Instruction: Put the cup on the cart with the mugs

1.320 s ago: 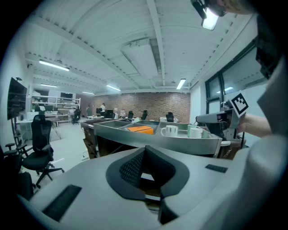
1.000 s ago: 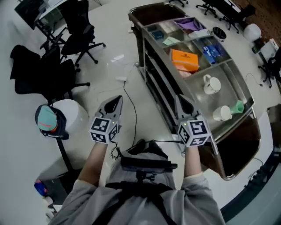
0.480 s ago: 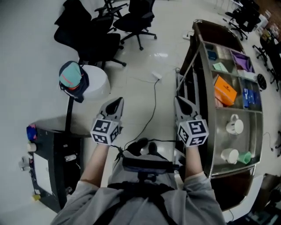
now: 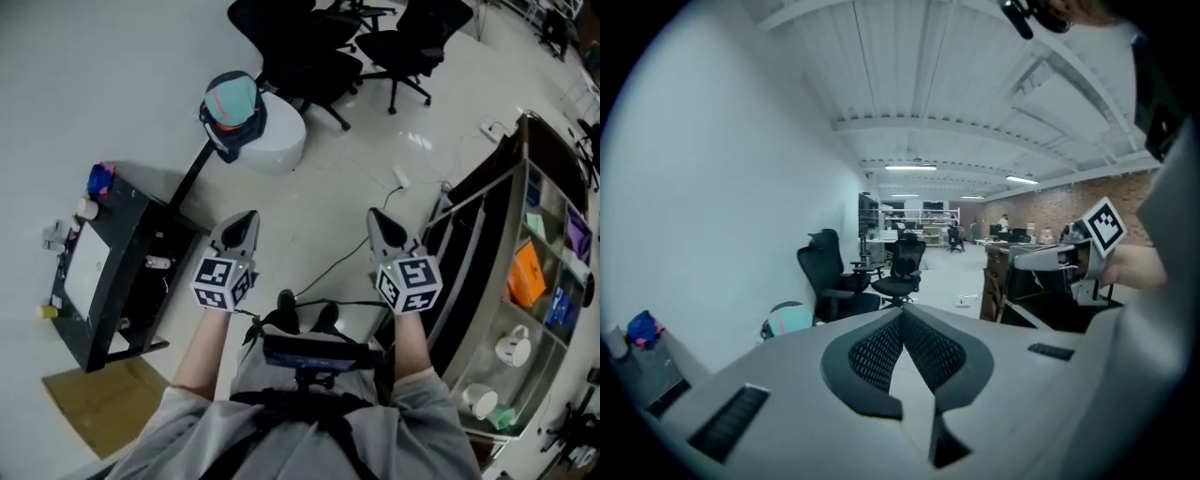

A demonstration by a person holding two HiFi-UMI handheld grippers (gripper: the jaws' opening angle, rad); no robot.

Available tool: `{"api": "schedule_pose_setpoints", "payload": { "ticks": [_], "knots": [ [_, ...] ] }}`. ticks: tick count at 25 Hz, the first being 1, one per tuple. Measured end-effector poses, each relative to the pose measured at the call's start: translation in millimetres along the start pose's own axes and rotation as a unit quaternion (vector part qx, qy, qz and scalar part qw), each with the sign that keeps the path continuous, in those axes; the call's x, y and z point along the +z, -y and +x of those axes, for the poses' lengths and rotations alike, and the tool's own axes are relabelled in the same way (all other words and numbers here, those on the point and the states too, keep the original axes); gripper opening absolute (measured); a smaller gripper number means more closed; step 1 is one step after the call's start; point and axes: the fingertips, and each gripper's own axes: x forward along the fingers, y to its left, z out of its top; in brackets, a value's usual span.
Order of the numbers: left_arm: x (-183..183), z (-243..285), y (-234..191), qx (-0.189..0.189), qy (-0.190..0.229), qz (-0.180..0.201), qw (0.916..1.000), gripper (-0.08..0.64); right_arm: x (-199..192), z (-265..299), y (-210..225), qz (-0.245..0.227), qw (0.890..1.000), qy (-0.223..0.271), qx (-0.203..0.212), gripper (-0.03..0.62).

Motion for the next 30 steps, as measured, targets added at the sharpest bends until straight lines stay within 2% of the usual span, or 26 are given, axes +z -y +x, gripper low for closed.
{"api": "schedule_pose_setpoints", "payload": {
  "ticks": [6, 13, 18, 30],
  "knots": [
    [-21.4, -72.9, -70.1, 0.105, 0.005, -0.034, 0.9939, 0.001, 12.9, 61.4, -84.5, -0.029, 0.993, -0.009, 0.112, 0.002],
    [-56.4, -169.0, -151.4, 0.212, 0.014, -0.074, 0.9743, 0.000, 9.6, 119.4, -205.9, -0.070, 0.973, -0.026, 0.220, 0.002],
    [-82.3, -221.7, -195.8, 0.263, 0.017, -0.096, 0.9599, 0.000, -0.5, 148.2, -274.2, -0.098, 0.959, -0.044, 0.264, 0.002],
    [-135.7, -319.3, -300.6, 0.348, 0.034, -0.127, 0.9282, 0.000, -17.7, 218.9, -449.7, -0.141, 0.920, -0.056, 0.361, 0.002]
  ]
}}
